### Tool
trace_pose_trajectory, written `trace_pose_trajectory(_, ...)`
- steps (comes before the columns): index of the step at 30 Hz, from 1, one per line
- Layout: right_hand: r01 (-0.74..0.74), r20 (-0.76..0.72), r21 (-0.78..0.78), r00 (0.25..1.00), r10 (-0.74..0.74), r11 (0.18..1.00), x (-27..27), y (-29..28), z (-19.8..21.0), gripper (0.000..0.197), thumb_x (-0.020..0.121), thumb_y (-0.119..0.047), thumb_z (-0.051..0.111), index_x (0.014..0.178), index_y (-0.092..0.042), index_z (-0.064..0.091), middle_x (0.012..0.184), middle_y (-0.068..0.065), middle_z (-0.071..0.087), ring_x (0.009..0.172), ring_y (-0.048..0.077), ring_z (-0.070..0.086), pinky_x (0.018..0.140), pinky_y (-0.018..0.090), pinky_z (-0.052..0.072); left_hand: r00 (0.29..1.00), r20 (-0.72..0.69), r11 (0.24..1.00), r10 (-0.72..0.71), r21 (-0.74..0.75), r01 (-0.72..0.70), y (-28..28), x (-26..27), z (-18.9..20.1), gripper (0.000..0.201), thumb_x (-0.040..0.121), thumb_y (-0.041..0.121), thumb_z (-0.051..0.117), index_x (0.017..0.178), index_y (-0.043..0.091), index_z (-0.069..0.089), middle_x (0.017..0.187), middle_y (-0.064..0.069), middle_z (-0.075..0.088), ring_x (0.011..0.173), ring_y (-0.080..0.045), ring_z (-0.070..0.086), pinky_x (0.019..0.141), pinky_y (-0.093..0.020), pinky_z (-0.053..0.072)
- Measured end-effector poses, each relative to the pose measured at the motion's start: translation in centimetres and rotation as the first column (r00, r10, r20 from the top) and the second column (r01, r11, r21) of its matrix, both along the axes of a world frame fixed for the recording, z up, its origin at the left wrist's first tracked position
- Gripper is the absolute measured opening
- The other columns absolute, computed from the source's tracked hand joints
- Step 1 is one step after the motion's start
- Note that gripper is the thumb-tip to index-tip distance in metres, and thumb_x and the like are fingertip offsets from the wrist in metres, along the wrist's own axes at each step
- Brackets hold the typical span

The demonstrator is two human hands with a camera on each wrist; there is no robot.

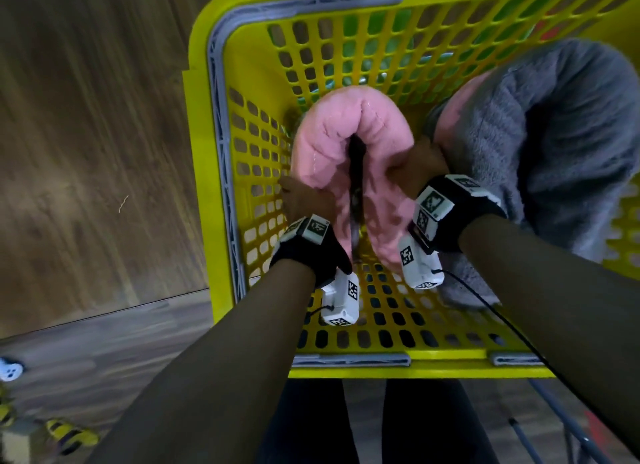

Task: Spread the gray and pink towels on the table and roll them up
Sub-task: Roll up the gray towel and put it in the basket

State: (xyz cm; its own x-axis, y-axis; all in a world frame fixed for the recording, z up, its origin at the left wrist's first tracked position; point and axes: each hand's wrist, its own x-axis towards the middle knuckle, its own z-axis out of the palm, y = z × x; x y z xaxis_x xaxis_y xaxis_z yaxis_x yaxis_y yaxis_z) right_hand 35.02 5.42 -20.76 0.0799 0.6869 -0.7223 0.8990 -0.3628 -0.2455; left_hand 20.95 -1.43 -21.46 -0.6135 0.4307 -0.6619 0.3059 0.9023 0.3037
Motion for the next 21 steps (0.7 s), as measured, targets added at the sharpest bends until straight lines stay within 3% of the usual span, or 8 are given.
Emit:
trace_pose_trajectory(3,-0.074,-0.081,0.026,0.994,0.076,0.997,0.6,0.2,4.5,0.043,0.09,-0.026,0.059,0.127,-0.006,0.052,0.13,0.018,0.054,0.119,0.036,0.051,0.098,0.038,0.04,0.997,-0.045,0.998,-0.065,0.019,0.066,0.2,0.4,2.5,0.077,0.08,0.022,0.06,0.142,0.0,0.021,0.14,-0.021,0.035,0.128,-0.037,0.035,0.102,-0.038,0.029)
trace_pose_trajectory(6,0.03,-0.134,0.088,0.991,-0.019,0.996,3.9,0.0,9.4,0.033,0.088,-0.033,0.058,0.116,-0.018,0.064,0.12,0.013,0.063,0.113,0.034,0.056,0.093,0.033,0.042,0.982,-0.007,0.971,-0.191,0.142,0.19,1.1,1.9,5.7,0.061,0.078,0.031,0.058,0.13,0.004,0.041,0.128,-0.019,0.049,0.117,-0.037,0.045,0.095,-0.041,0.039)
trace_pose_trajectory(9,0.099,0.048,0.227,0.992,-0.112,0.969,10.1,-1.2,13.7,0.035,0.087,-0.036,0.054,0.111,-0.01,0.06,0.111,0.023,0.062,0.104,0.041,0.056,0.082,0.039,0.044,0.895,0.162,0.898,-0.416,0.229,0.376,2.5,5.8,8.4,0.035,0.085,0.029,0.059,0.112,0.006,0.059,0.11,-0.015,0.065,0.103,-0.031,0.059,0.085,-0.033,0.045)
trace_pose_trajectory(11,0.134,0.142,0.234,0.975,-0.17,0.963,13.7,-2.4,15.2,0.05,0.085,-0.038,0.058,0.116,0.0,0.049,0.114,0.028,0.056,0.106,0.044,0.054,0.082,0.045,0.043,0.822,0.234,0.851,-0.519,0.222,0.475,3.1,9.5,9.3,0.041,0.085,0.04,0.063,0.109,0.007,0.061,0.11,-0.015,0.066,0.103,-0.031,0.06,0.082,-0.031,0.043)
trace_pose_trajectory(13,0.138,0.16,0.161,0.974,-0.163,0.977,15.4,-3.2,15.2,0.06,0.083,-0.04,0.062,0.118,0.004,0.042,0.12,0.03,0.052,0.11,0.045,0.052,0.086,0.049,0.044,0.801,0.316,0.861,-0.508,0.177,0.476,3.3,12.7,9.5,0.06,0.078,0.056,0.066,0.113,0.007,0.061,0.112,-0.014,0.066,0.102,-0.031,0.061,0.079,-0.032,0.045)
trace_pose_trajectory(17,0.192,0.187,0.131,0.959,-0.214,0.973,14.6,-3.5,13.1,0.071,0.083,-0.045,0.065,0.124,0.001,0.03,0.121,0.028,0.052,0.11,0.046,0.053,0.083,0.047,0.042,0.83,0.354,0.902,-0.431,0.128,0.413,3.3,16.4,6.9,0.087,0.06,0.066,0.067,0.121,0.005,0.056,0.107,-0.007,0.064,0.095,-0.027,0.063,0.068,-0.027,0.041)
trace_pose_trajectory(18,0.204,0.205,0.148,0.951,-0.232,0.968,14.2,-3.4,12.3,0.075,0.082,-0.046,0.065,0.128,-0.001,0.027,0.123,0.027,0.051,0.11,0.046,0.052,0.083,0.048,0.042,0.84,0.341,0.906,-0.421,0.109,0.41,3.3,16.6,6.1,0.087,0.061,0.061,0.066,0.125,0.005,0.051,0.112,-0.009,0.063,0.098,-0.031,0.062,0.071,-0.029,0.044)
trace_pose_trajectory(21,0.182,0.255,0.176,0.941,-0.223,0.967,13.6,-3.6,9.9,0.087,0.082,-0.043,0.064,0.142,-0.004,0.013,0.133,0.023,0.044,0.115,0.042,0.05,0.087,0.052,0.039,0.862,0.329,0.919,-0.386,0.056,0.39,3.4,16.4,5.1,0.061,0.074,0.036,0.069,0.126,0.012,0.05,0.116,-0.01,0.061,0.1,-0.036,0.06,0.079,-0.033,0.048)
